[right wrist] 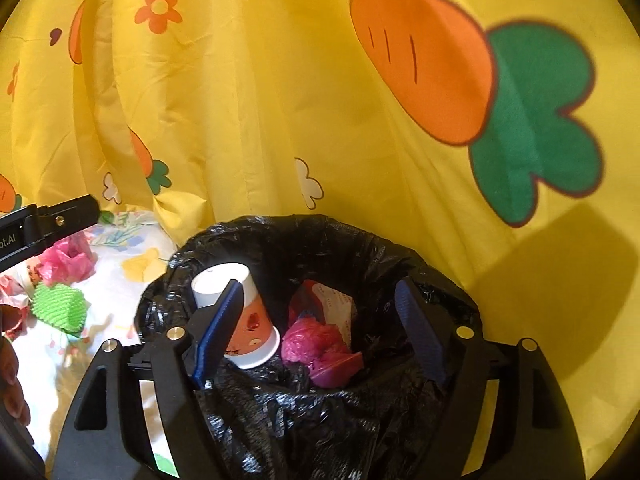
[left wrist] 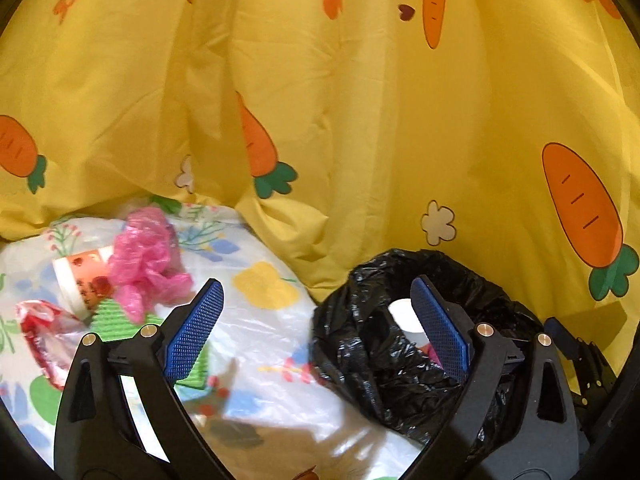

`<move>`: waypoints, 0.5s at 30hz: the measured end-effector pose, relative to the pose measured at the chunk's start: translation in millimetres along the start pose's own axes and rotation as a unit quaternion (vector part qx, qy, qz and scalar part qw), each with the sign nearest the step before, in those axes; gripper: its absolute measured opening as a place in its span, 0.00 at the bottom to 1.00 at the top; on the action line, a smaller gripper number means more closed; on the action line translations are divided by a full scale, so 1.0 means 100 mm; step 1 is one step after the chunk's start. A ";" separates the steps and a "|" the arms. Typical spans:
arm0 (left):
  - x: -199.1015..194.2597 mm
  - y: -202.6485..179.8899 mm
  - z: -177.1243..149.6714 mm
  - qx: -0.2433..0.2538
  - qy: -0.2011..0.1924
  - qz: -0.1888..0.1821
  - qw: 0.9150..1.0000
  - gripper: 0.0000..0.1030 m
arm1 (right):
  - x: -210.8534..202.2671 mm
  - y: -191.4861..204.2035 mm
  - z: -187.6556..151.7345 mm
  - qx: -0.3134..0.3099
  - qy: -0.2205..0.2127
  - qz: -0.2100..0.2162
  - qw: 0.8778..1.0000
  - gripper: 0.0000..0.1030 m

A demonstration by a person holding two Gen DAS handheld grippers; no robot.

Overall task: Collect trash
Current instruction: 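Move the right tool to the green mesh sleeve and close on it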

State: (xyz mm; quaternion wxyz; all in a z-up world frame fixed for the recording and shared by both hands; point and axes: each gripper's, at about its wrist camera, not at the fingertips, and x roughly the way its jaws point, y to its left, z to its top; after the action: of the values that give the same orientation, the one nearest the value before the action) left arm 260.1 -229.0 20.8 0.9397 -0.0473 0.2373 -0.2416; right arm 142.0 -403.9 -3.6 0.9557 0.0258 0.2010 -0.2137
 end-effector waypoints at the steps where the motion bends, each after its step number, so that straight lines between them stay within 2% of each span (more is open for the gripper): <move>1: -0.08 0.05 -0.01 0.000 -0.004 0.011 1.000 0.90 | -0.03 0.04 0.00 -0.002 -0.002 0.004 1.000 0.75; 6: -0.45 0.27 -0.10 0.003 -0.008 0.058 0.998 0.91 | -0.28 0.25 -0.03 -0.006 -0.007 0.044 0.999 0.79; 9: -0.63 0.37 -0.17 0.009 -0.007 0.095 0.995 0.91 | -0.42 0.41 -0.05 -0.013 -0.007 0.075 0.997 0.80; 15: -0.97 0.69 -0.30 -0.003 -0.009 0.147 0.989 0.91 | -0.64 0.76 -0.09 -0.033 -0.004 0.124 0.992 0.80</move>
State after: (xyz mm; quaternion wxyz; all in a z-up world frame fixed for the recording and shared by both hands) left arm 200.9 -121.3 21.6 0.9670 -0.0167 0.2340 -0.0998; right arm 117.9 -308.2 10.4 0.9759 0.0176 0.1996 -0.0868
